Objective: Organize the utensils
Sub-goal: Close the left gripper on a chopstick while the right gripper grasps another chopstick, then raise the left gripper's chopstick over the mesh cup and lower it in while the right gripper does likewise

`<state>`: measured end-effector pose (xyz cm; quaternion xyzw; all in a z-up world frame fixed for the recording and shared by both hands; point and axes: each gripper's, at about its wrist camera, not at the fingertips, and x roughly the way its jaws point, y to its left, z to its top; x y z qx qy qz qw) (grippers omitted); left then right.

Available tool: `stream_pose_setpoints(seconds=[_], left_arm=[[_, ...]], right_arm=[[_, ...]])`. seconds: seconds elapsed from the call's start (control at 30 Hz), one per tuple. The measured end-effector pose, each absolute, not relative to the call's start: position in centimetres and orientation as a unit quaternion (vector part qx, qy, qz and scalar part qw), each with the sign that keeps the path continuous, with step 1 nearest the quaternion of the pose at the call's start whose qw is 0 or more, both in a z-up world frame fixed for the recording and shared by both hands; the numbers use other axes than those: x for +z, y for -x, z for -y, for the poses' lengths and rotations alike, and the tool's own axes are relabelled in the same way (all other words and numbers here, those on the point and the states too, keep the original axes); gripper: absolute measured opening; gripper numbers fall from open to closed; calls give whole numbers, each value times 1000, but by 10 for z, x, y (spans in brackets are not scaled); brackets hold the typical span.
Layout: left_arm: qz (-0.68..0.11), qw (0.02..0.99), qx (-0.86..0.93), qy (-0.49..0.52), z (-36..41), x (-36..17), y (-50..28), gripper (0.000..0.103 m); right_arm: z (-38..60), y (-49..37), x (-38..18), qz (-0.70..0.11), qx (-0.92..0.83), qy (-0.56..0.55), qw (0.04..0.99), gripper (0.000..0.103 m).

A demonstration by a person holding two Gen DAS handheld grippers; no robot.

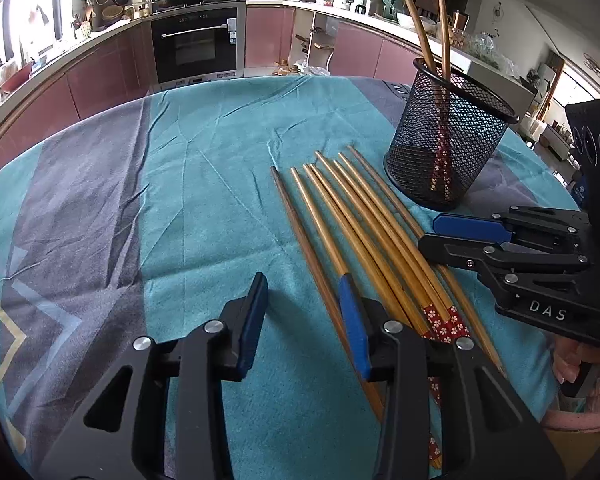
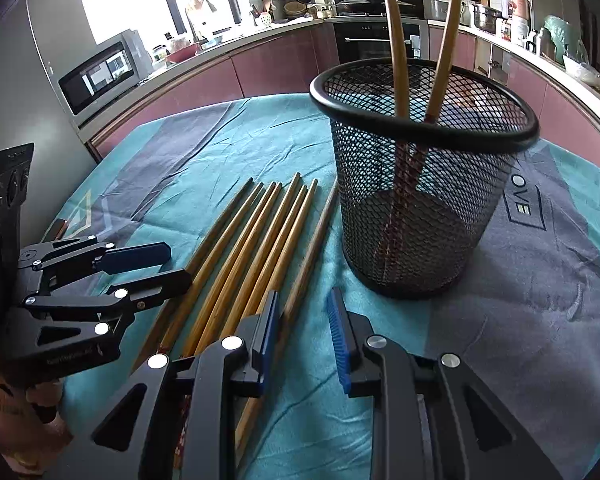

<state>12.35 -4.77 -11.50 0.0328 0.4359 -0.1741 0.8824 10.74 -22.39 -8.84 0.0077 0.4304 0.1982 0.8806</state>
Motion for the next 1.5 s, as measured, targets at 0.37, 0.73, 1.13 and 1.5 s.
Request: stream_pose_setpoints(seconds=[0.37,0.73,1.13,1.5], left_arm=[[-439,882,-169,-22,52,-117,-134,12],[-436,884,-170,12,40,-111,-126,8],[-388,890,-235,35,34,-57,-103,8],[-319,897,-300,58,36,12,-84,8]], right_arm=[[227,-116,-89,-426,191,-35,884,9],[241,-104,-80,-414,206,-67,884,5],[261,-77,-34,-354,270,-106,889,5],[284,-63,13,-284,281,-118,909,5]])
